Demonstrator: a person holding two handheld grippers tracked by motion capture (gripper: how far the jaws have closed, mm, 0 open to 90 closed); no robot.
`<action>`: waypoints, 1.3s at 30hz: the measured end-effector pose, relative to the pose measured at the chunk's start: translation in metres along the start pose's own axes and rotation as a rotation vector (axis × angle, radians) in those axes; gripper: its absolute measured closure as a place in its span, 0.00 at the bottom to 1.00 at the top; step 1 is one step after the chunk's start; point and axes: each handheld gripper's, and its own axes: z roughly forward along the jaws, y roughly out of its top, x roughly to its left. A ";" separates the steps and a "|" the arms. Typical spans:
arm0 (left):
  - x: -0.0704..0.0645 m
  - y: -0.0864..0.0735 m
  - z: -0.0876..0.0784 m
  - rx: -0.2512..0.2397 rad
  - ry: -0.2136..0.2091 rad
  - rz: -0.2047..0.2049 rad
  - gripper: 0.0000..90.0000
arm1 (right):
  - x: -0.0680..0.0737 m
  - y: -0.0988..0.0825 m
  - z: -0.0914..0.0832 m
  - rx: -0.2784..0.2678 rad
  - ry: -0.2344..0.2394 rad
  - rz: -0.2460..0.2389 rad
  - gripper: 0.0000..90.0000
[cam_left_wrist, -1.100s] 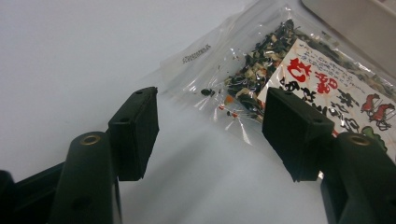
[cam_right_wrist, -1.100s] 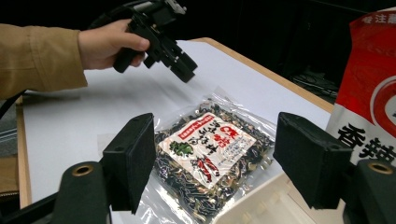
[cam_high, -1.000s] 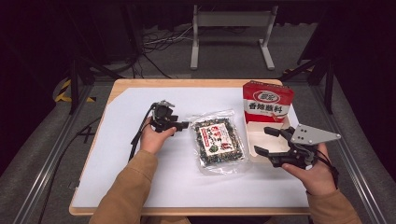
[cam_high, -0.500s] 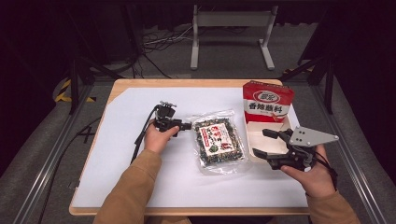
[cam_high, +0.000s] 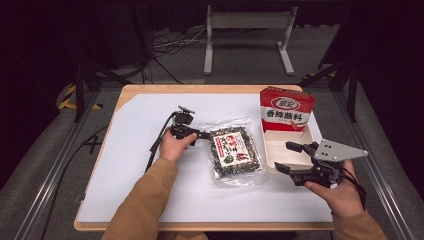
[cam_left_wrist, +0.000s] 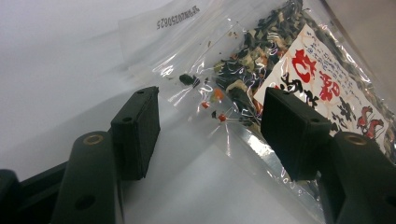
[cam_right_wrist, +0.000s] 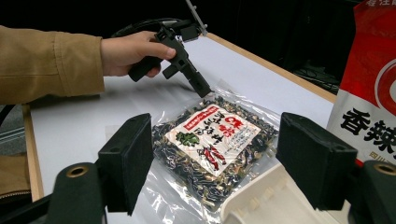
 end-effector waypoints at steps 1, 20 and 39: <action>0.000 0.000 0.000 0.001 -0.003 -0.012 0.42 | 0.001 -0.001 0.000 0.003 0.000 0.001 0.30; -0.010 0.002 0.004 0.027 0.006 0.004 0.40 | 0.003 -0.003 0.003 0.016 0.008 -0.003 0.30; -0.027 0.009 0.018 -0.023 -0.063 0.043 0.45 | 0.003 -0.006 0.003 0.015 0.009 0.001 0.30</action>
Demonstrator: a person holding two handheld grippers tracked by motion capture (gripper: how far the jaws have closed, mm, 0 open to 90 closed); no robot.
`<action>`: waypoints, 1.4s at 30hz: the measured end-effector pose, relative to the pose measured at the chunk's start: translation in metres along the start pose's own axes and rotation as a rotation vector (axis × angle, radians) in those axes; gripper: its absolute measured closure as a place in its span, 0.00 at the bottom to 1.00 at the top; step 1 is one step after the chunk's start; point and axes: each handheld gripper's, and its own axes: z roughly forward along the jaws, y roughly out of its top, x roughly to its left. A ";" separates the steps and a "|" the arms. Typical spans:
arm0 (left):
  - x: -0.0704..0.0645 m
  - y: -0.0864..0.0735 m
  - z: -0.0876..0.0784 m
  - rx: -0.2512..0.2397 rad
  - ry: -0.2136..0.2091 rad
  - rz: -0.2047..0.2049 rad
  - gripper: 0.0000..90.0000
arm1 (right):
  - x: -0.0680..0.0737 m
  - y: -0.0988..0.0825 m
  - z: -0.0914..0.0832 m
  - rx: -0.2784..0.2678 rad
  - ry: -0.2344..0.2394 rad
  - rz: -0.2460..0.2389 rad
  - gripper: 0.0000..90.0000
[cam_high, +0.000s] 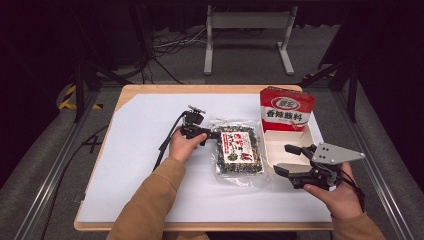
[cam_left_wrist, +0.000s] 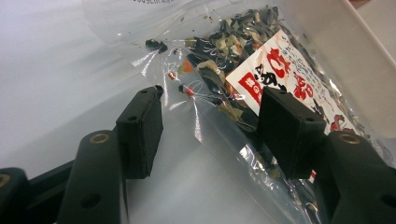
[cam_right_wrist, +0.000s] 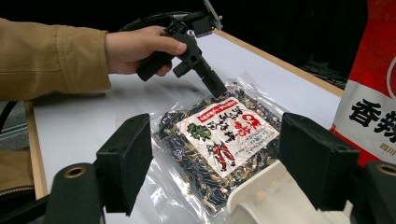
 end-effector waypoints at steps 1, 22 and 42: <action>0.000 0.000 0.000 0.000 -0.008 -0.006 0.45 | 0.000 0.000 0.000 0.000 0.001 0.001 0.30; 0.005 0.003 0.008 0.016 -0.049 -0.082 0.50 | 0.001 -0.001 0.004 0.007 0.010 -0.002 0.29; -0.008 0.008 0.003 -0.038 -0.030 -0.077 0.85 | 0.000 -0.002 0.005 0.006 0.013 0.002 0.29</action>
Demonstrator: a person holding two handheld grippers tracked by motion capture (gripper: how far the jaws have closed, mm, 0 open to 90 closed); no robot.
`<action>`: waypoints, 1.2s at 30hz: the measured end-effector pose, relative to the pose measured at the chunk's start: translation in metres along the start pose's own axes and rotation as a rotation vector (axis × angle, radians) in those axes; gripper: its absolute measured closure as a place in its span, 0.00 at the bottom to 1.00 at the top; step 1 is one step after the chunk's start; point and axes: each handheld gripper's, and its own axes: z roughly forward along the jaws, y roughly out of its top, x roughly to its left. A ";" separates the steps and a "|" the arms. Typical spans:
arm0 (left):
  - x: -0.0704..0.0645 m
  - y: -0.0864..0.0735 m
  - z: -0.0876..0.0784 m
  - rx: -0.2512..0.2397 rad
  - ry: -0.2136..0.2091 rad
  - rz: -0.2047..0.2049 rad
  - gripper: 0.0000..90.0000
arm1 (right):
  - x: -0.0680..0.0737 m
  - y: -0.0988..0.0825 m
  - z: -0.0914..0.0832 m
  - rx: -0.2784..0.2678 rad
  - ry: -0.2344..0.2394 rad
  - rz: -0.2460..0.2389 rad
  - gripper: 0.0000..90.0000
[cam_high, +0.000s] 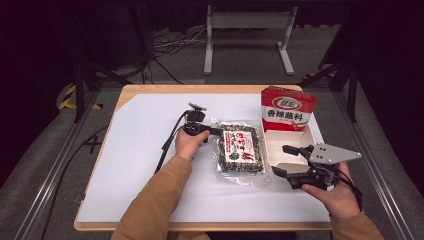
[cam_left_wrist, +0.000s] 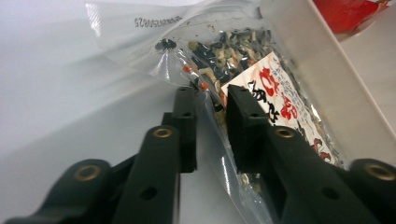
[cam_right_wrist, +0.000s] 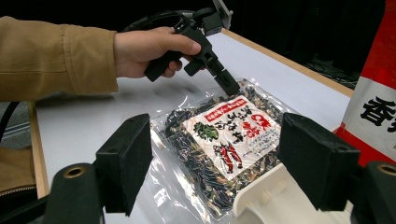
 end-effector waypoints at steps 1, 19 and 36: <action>-0.002 0.000 0.000 -0.006 0.005 0.010 0.89 | 0.000 0.000 0.000 0.001 -0.001 0.000 0.29; -0.014 -0.002 -0.057 -0.186 -0.028 0.113 0.95 | -0.002 -0.001 0.004 0.009 -0.002 0.011 0.30; -0.073 -0.028 -0.134 -0.371 -0.018 0.365 0.96 | -0.004 0.011 0.007 0.023 -0.019 -0.004 0.41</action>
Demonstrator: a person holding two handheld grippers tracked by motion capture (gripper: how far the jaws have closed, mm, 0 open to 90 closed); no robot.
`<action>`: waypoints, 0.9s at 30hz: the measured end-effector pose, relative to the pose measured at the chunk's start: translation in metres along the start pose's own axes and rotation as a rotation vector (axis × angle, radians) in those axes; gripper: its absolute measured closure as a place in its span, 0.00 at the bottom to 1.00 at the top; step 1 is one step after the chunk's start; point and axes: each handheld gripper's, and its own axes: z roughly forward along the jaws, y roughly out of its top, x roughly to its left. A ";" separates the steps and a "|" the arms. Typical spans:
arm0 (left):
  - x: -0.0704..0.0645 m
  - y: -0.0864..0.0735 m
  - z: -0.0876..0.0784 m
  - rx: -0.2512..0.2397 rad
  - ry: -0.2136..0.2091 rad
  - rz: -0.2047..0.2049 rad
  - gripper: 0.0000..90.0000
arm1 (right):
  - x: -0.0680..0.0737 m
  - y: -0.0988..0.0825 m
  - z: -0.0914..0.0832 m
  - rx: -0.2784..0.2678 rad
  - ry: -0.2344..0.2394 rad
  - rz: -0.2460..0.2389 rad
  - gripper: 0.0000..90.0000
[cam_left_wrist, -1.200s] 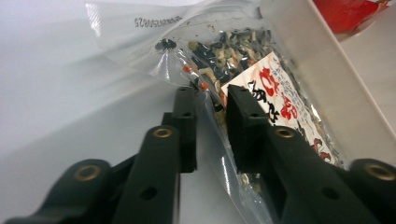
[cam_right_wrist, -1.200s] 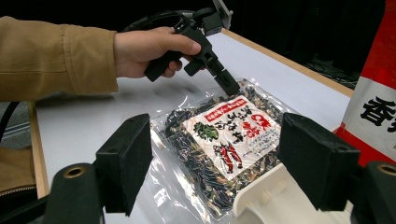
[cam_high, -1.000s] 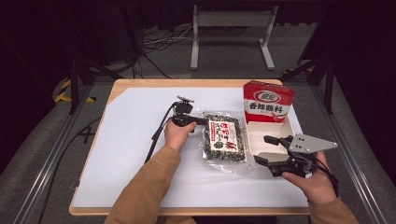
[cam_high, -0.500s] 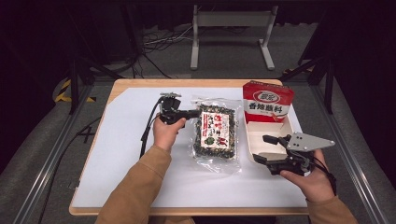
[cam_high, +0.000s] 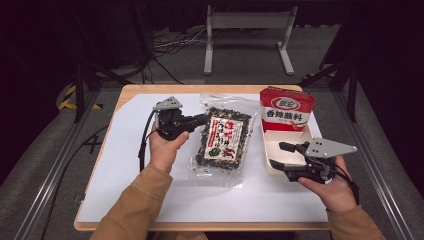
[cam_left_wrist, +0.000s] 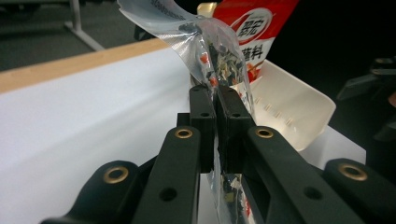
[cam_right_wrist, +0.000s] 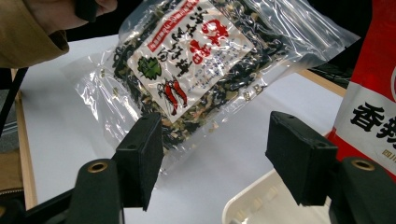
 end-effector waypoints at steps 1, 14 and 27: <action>-0.004 0.000 -0.003 -0.010 -0.002 0.010 0.96 | 0.000 0.002 0.001 0.000 0.004 -0.005 0.41; -0.039 0.007 -0.038 -0.110 -0.026 0.155 0.96 | 0.001 0.033 0.006 -0.010 0.038 -0.012 0.43; -0.051 0.007 -0.042 -0.128 -0.073 0.191 0.96 | -0.012 0.056 0.024 0.005 0.038 0.121 0.34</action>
